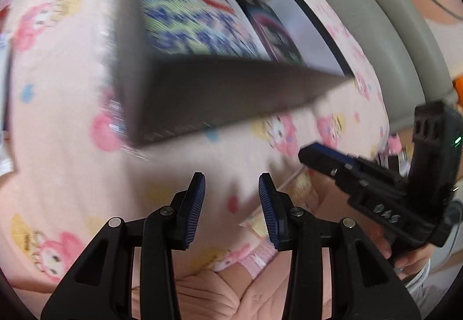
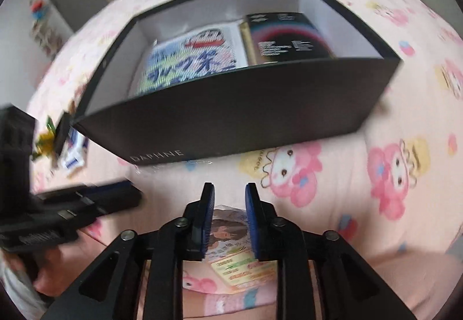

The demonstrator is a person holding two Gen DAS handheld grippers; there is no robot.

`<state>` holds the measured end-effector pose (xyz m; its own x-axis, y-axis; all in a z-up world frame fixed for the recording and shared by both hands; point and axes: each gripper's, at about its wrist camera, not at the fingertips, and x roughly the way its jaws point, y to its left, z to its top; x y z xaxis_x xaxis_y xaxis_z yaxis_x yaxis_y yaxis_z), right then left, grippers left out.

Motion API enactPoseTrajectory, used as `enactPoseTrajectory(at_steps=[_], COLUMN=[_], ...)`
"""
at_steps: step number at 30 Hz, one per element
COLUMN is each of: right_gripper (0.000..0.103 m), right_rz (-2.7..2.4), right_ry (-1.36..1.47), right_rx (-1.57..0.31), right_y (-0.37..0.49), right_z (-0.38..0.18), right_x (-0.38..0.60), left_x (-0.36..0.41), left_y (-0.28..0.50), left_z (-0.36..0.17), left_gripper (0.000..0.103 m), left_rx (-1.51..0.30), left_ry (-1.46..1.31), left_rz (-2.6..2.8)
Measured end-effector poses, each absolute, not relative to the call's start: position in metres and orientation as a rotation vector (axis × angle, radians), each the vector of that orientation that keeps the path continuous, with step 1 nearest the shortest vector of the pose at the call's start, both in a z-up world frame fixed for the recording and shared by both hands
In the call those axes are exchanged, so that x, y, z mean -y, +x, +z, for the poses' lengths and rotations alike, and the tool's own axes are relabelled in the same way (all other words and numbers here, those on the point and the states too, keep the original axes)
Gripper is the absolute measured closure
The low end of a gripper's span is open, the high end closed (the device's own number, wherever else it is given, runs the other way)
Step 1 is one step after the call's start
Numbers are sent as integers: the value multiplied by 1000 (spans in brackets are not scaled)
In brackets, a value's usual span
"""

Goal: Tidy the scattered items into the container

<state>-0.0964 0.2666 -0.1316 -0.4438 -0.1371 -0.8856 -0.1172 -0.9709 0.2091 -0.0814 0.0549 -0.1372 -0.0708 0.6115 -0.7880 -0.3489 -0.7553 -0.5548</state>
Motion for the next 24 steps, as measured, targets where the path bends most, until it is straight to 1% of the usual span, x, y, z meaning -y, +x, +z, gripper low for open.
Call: enactPoseTrajectory(at_steps=[3,4,5,8,10,13,17,19,21,24], right_gripper=[73,68,67,67,67,67,67,67,67,67], right_rz=[-2671,-2684,-2703,-2744,-2803,-2851,-2697,-2682,-2721,-2749], right_ry=[1638,1637,1655,1654,1629,1598,1654,1692,1697,1701], right_rx=[446,469,476,524,522,544,571,554,497,445], right_y=[-85,-81,-79,-78,-75,-70,-70,-69,-69,-69], right_z=[-129,-128,-130,-134,-129,-119,-128,-138,-139,-141], right_x=[-273,-276,-277,-279,-283,-290,-283,-278,-274,-271], left_x=[-74,-79,-83,-87,-84,-76,-82,-81,-74,-65], left_y=[-75,-73,-73,-71,-71,-70,-67,-67,-67,-69], left_z=[-145,-148,-152,-160,-160,-156,-159,-159,-155,-152], left_gripper=[65,64,63,62,62,62,62,62,62,62], left_rx=[223,209,204,185,176,233,228,207,199,269], left_ry=[-1569,-1575,-1582,-1622,-1620,-1600,-1605,-1609,-1597,-1578], left_rz=[1857,1844,1827,1818,1845,1837,1809,1874,1965,1955])
